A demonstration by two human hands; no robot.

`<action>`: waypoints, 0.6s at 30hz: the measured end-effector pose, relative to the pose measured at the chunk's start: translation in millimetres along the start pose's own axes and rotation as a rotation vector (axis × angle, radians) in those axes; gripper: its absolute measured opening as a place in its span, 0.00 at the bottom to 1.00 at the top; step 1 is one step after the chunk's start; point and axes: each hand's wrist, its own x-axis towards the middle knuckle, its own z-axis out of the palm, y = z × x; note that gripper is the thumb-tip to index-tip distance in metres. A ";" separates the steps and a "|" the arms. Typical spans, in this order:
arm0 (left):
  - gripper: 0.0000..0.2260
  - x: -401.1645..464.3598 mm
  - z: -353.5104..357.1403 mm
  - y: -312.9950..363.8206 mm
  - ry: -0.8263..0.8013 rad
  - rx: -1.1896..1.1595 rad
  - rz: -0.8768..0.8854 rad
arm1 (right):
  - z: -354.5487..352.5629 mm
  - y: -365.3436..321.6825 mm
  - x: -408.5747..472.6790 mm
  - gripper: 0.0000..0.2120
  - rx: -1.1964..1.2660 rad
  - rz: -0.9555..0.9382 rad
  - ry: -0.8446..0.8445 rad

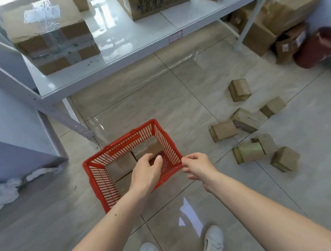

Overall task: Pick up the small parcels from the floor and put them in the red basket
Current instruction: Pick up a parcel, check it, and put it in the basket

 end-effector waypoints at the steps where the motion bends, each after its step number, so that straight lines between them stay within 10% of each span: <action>1: 0.23 -1.7 7.3 7.5 -0.007 0.002 0.003 | -11.6 2.8 1.4 0.05 0.017 0.001 0.012; 10: 0.11 -24.0 99.1 81.2 -0.058 0.049 0.021 | -135.0 28.1 9.7 0.07 0.105 0.029 0.077; 18: 0.23 -52.9 200.0 157.6 -0.144 0.046 0.071 | -263.1 45.7 17.8 0.07 0.140 0.038 0.123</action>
